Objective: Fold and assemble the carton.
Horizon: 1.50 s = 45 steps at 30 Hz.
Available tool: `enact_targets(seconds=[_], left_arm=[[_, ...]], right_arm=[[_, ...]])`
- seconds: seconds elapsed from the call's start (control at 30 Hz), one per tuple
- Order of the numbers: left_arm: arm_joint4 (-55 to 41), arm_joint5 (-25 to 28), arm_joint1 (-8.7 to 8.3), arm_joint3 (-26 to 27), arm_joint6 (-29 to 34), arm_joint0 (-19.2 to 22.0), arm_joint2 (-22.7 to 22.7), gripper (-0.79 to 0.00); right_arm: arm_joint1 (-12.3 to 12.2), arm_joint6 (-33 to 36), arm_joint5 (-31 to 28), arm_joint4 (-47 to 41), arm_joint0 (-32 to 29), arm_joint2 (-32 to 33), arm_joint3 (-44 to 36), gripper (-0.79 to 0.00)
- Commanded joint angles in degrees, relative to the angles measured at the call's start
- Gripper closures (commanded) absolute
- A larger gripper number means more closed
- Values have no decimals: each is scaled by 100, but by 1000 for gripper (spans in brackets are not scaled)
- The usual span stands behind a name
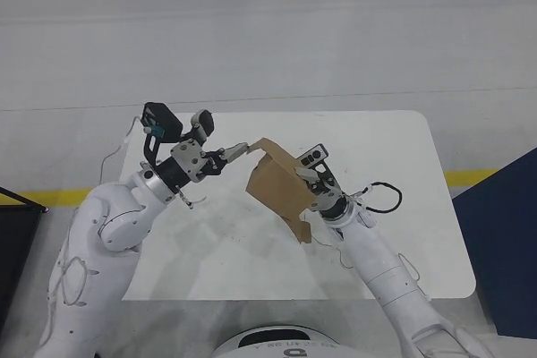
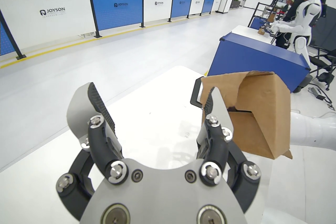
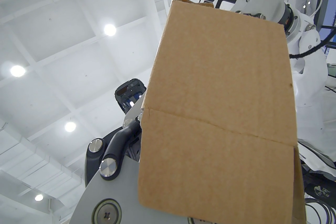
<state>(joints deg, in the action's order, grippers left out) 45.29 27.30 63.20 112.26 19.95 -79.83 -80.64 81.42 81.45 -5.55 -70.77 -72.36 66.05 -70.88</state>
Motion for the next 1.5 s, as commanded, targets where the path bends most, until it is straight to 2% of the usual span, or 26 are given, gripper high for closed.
enact_targets(seconds=[0.0,0.13,0.57,0.87,1.47], left_arm=[[24,-33,-13,-59,-7,72,-149,-785],[-9,-1,-25,-70,76,311,-229,-785],[313,391,-9,-139,395,794,402,-785],[419,577,-24,-240,395,694,555,-751],[431,885,-87,-285,246,486,447,-733]], right_arm=[[1,7,25,-3,6,-2,12,0],[6,18,81,18,27,-31,39,0],[24,68,105,-13,68,-56,107,0],[33,105,107,-59,96,-35,164,0],[69,82,130,-49,191,-94,274,0]])
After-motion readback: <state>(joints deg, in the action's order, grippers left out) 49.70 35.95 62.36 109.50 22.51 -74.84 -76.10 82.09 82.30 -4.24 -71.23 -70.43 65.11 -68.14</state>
